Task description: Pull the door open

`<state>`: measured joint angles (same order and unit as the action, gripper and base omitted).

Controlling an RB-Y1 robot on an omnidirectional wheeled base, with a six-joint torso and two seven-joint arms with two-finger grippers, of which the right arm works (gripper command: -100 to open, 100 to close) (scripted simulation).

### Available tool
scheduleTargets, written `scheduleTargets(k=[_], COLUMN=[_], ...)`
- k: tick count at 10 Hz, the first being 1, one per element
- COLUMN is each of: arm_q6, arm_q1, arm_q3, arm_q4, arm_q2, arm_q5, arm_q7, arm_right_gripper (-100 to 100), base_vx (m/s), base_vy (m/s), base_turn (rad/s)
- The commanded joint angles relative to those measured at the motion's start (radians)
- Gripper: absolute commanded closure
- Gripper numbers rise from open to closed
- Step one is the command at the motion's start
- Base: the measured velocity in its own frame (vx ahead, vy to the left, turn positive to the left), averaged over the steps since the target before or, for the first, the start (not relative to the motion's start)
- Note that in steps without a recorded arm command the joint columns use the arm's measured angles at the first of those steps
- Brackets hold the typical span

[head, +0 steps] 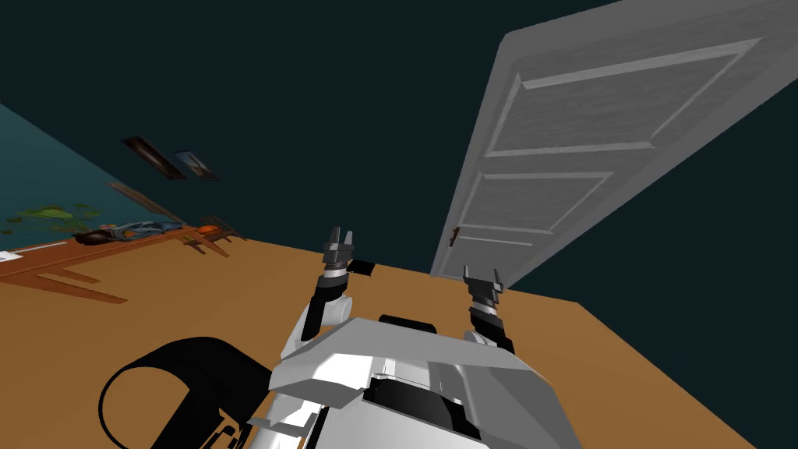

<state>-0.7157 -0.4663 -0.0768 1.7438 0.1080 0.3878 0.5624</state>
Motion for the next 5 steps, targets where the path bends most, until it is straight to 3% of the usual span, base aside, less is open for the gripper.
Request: scheduleTargets(k=[1, 5], arm_q6=[-0.017, -0.044], arm_q1=[0.0, 0.007], arm_q3=[-0.005, -0.017], arm_q4=[-0.034, -0.11], arm_q2=[0.007, 0.017], arm_q5=[0.023, 0.078], arm_q7=[0.037, 0.114], arm_right_gripper=[-100, -100], base_vx=[0.076, 0.078], base_vy=[-0.075, -0.069], base_turn=[0.168, 0.158])
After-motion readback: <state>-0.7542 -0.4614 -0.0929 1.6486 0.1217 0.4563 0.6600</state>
